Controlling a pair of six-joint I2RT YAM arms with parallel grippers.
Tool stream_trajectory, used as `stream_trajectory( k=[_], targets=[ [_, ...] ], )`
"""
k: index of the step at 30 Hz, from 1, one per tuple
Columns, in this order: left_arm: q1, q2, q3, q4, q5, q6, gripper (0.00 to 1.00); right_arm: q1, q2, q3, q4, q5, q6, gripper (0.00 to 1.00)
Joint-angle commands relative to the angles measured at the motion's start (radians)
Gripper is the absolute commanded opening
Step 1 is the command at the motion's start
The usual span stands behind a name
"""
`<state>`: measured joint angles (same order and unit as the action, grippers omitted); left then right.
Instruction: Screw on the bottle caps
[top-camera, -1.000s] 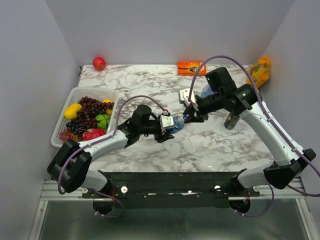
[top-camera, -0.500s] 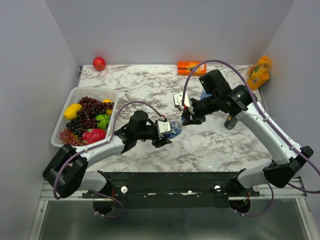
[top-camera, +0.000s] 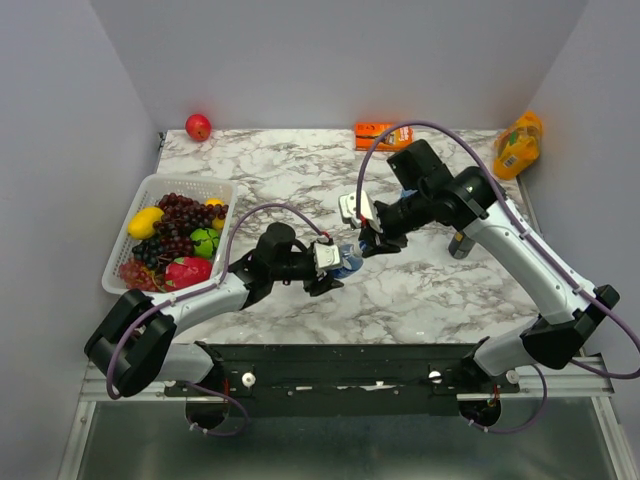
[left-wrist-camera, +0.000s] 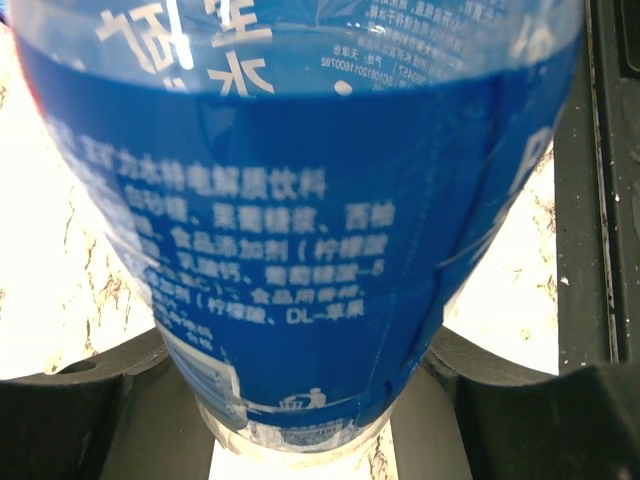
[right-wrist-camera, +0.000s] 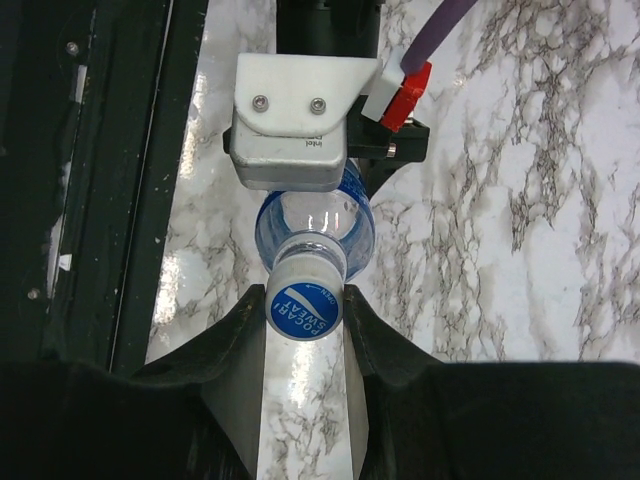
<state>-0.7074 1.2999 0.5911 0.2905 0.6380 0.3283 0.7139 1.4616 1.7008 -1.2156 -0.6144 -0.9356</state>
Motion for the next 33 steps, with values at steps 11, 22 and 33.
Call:
stream_trajectory(
  k=[11,22,33],
  targets=[
    [-0.003,-0.047,-0.008,0.134,-0.031,-0.077,0.00,0.042,-0.003,-0.038,-0.010,0.056,0.007,0.31],
    [-0.003,-0.060,-0.007,0.144,-0.015,-0.009,0.00,0.041,0.045,-0.024,-0.009,0.048,0.122,0.31],
    [0.000,-0.051,-0.008,0.222,-0.069,-0.139,0.00,0.041,0.083,0.000,0.028,0.129,0.265,0.33]
  ],
)
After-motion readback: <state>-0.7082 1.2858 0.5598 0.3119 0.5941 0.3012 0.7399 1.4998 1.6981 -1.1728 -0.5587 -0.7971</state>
